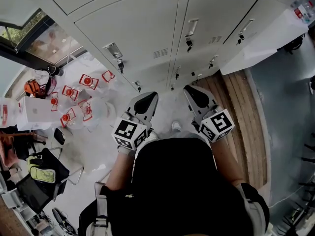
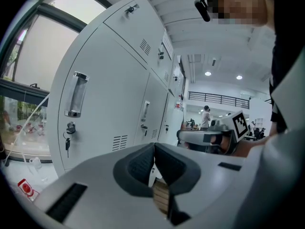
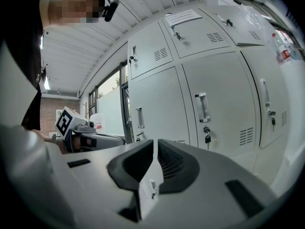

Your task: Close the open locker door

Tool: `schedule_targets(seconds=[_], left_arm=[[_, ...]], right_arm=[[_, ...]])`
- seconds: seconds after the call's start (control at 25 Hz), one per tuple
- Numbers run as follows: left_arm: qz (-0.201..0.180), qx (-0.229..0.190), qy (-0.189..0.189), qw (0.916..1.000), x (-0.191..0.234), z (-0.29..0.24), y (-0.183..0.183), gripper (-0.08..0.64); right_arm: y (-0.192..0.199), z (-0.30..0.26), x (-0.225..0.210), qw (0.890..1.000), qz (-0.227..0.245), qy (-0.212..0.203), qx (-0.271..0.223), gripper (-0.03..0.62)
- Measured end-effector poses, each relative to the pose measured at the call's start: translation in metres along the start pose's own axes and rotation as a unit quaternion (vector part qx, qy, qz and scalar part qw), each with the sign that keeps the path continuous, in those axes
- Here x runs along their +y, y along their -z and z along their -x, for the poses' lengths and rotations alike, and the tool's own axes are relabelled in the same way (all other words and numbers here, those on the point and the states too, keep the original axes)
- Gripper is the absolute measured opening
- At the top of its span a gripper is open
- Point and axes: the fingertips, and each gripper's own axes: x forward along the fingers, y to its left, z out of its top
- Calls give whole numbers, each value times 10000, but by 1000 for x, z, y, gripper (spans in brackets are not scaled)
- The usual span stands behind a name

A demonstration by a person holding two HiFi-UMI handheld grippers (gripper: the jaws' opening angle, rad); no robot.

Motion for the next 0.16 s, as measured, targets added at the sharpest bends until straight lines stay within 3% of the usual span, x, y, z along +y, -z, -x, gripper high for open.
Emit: schedule_targets(seconds=[0.16], left_arm=[[20,31,-44,10000,4,2,2,23]], right_arm=[[0,-5,2,10000,16,-40,7,35]])
